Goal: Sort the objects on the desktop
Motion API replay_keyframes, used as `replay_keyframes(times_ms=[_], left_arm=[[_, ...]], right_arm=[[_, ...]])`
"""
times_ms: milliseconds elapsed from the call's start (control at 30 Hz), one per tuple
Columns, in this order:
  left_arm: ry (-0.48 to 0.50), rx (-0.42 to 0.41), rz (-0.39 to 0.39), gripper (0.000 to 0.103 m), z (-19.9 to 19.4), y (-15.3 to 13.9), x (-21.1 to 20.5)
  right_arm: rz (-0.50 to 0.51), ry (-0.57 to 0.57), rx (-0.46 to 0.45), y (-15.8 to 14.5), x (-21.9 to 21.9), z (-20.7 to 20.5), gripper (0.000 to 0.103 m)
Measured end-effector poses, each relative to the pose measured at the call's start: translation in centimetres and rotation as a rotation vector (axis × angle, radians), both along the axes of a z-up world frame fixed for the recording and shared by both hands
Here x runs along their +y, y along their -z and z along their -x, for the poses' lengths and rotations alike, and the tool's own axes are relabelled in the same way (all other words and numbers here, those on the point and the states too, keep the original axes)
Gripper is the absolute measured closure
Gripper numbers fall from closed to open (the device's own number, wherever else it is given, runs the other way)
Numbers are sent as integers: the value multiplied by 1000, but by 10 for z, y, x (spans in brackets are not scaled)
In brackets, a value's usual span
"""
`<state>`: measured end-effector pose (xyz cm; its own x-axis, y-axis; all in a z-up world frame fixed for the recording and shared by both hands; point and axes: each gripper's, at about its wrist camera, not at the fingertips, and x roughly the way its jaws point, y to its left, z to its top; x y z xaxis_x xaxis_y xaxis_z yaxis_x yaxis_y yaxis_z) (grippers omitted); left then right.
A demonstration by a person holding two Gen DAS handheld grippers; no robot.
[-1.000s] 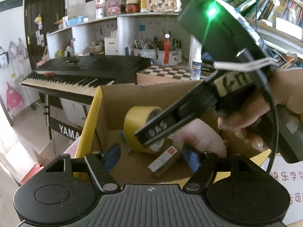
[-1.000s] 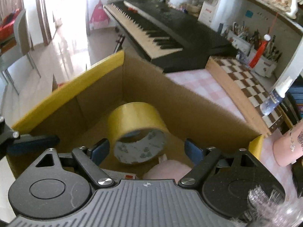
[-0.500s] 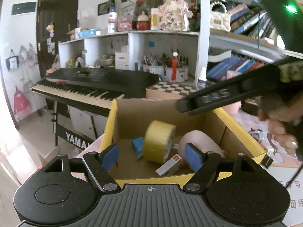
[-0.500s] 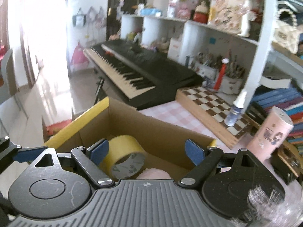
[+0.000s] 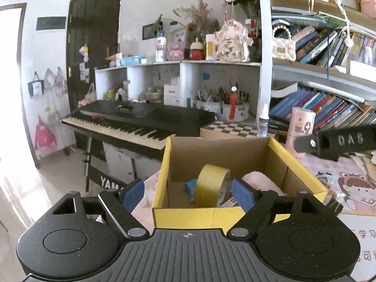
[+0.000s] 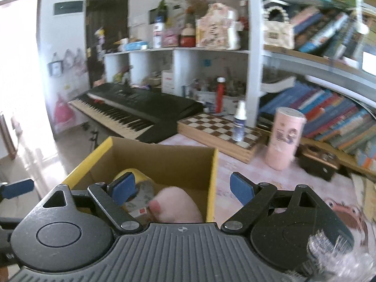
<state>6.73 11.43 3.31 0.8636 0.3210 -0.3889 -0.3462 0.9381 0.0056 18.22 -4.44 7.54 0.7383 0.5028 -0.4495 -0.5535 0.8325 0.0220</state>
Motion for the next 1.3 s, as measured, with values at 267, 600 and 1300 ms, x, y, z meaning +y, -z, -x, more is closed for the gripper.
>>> replay_keyframes(times_ms=[267,600,1300], left_arm=[[13,33,14,16,29,8,0],[51,125,35,16,64,25,0],[150,195,32,15,109,36,-9]], right_arm=[[4,98,25,22,-21,43,16],[51,138,63,45,-27,102,16],[109,188,126,71,-26,182,16]])
